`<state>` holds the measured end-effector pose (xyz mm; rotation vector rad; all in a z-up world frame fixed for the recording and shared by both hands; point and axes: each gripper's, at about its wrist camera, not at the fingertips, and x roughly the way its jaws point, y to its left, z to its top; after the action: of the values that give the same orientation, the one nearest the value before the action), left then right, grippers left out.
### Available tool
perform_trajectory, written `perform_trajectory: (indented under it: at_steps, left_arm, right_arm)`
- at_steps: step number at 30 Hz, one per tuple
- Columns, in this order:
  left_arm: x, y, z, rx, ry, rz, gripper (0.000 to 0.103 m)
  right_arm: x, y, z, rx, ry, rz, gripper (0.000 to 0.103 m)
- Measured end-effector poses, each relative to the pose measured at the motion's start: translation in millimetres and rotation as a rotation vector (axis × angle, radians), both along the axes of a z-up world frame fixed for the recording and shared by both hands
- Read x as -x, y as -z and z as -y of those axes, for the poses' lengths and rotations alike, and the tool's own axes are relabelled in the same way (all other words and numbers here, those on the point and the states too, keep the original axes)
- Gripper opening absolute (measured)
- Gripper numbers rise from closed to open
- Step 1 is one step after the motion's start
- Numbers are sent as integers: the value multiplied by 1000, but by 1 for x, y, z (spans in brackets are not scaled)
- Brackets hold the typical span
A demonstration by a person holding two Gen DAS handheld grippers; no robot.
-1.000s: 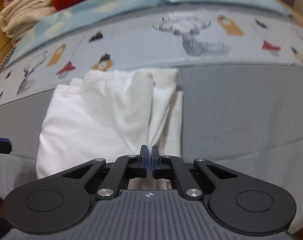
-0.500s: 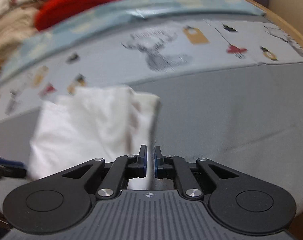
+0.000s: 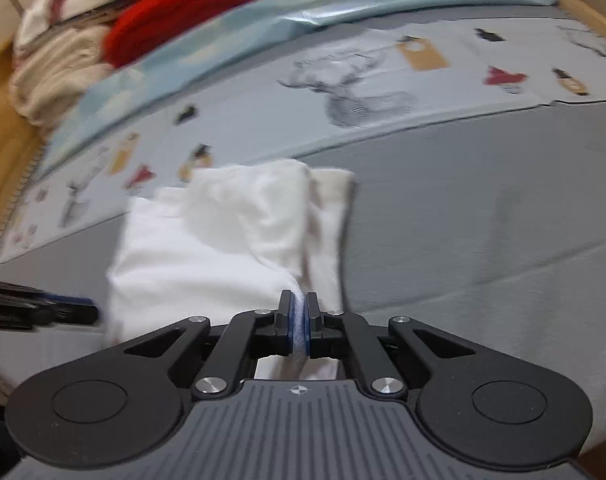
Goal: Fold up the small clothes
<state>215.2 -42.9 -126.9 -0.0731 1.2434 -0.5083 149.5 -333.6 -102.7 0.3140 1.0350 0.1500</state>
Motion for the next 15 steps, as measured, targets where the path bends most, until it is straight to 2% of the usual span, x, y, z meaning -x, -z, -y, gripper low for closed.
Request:
perform_trajectory:
  at_steps: [3, 6, 8, 10, 12, 15]
  left_arm:
    - [2, 20, 12, -68, 41, -56, 25]
    - [8, 40, 22, -166, 99, -86, 25]
    - [8, 44, 20, -151, 97, -87, 26]
    - [5, 40, 13, -110, 72, -92, 26]
    - [3, 34, 1, -53, 41, -81, 27]
    - [-4, 20, -16, -33, -18, -33, 29]
  right_arm:
    - [-1, 19, -16, 75, -87, -105, 4]
    - [-3, 22, -27, 127, -113, -111, 7]
    - [-7, 14, -18, 81, -44, -72, 14]
    - [-9, 2, -9, 53, 55, 21, 24]
    - [-13, -5, -2, 30, 117, 81, 25]
    - [-25, -2, 1, 6, 141, 93, 25]
